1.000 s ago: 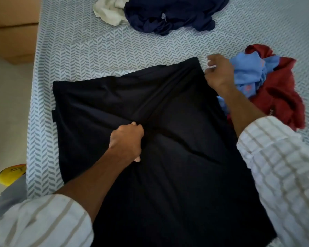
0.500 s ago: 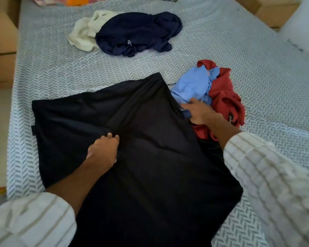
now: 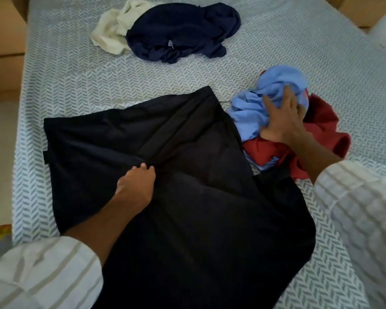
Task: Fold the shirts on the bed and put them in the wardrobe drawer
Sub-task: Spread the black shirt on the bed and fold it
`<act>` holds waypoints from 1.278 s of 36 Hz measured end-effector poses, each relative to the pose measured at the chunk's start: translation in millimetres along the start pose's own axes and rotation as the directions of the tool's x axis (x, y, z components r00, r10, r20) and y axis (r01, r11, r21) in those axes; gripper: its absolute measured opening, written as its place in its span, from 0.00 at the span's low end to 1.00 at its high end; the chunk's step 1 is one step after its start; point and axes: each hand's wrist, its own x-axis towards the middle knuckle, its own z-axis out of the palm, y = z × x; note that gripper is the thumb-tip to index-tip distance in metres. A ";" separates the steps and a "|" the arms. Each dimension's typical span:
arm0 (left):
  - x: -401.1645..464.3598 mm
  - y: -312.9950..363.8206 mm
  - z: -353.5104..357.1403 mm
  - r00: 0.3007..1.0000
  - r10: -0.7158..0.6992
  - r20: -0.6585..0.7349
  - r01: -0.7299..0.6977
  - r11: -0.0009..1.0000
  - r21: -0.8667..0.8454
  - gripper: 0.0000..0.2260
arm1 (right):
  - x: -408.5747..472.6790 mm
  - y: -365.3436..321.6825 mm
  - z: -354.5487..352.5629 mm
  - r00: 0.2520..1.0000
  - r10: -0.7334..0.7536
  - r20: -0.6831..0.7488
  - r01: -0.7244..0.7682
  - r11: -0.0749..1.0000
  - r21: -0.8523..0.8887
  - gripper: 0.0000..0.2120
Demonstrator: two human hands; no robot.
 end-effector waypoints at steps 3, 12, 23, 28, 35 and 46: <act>0.0 -0.3 -2.1 1.000 0.000 -0.008 0.000 1.000 0.012 0.34 | -8.2 -13.4 3.7 0.948 -0.270 0.168 0.283 0.957 -0.061 0.50; -4.4 2.0 -5.5 1.000 0.003 0.016 -0.003 1.000 0.006 0.31 | 26.1 -16.1 4.6 0.906 -0.388 0.170 0.393 0.920 0.008 0.24; -3.8 0.5 -4.8 1.000 -0.001 0.013 0.001 1.000 0.001 0.33 | 19.7 -43.2 -34.4 0.927 0.257 -0.272 -0.106 0.878 0.467 0.21; -3.7 0.7 -4.8 1.000 -0.005 0.009 0.005 1.000 -0.015 0.34 | 35.1 -63.5 18.2 0.995 0.073 -0.071 -0.081 0.989 -0.121 0.39; -0.4 -0.1 -8.7 1.000 -0.010 0.025 0.011 1.000 -0.012 0.32 | 58.6 -110.9 31.6 0.998 0.001 0.068 -0.024 0.943 0.332 0.17; 11.6 -2.3 -10.4 1.000 0.014 0.000 -0.014 0.999 -0.051 0.18 | 165.1 -106.6 62.3 0.964 0.252 0.088 -0.265 0.858 0.439 0.37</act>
